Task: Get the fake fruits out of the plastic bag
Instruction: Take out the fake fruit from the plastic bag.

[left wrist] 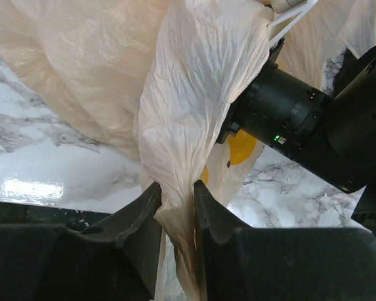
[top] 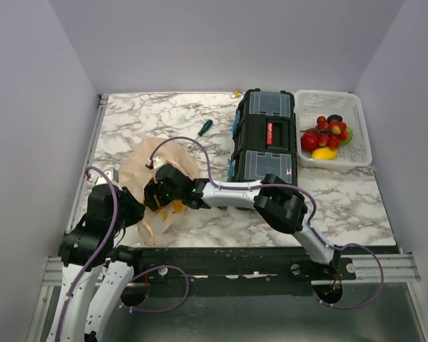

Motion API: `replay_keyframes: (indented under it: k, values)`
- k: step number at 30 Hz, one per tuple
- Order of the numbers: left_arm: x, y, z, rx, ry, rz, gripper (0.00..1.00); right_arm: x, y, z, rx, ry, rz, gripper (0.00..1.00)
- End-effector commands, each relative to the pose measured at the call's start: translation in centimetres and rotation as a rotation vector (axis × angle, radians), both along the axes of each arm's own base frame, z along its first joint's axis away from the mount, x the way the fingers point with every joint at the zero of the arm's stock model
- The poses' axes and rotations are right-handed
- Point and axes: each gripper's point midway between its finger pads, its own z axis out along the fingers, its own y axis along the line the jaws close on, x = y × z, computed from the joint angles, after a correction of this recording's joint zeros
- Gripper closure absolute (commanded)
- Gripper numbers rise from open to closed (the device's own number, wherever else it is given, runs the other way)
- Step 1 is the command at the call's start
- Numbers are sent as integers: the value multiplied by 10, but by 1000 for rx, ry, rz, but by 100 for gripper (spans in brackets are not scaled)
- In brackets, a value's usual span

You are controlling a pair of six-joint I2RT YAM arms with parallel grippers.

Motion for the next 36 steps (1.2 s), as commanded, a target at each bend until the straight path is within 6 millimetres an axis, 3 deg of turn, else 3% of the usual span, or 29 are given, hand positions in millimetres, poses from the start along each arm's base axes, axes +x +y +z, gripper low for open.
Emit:
replay_keyframes:
  k: [1,8,18,21,31,36]
  values:
    - [0,1,-2,5,2,5,76,-2,6,-2,0,-5,-4,34]
    - [2,-1,-5,10,24,-7,78,-5,3,13,34,-8,-3,54]
    - [2,1,-5,14,27,5,79,-4,-13,57,94,-55,-33,76]
    - [1,3,-4,13,20,14,84,-5,-22,64,97,-66,-40,83]
    - [2,3,-5,14,30,15,91,-14,-44,100,150,-86,-48,99]
    - [2,3,-5,14,27,15,93,-23,-52,128,241,-97,-31,99]
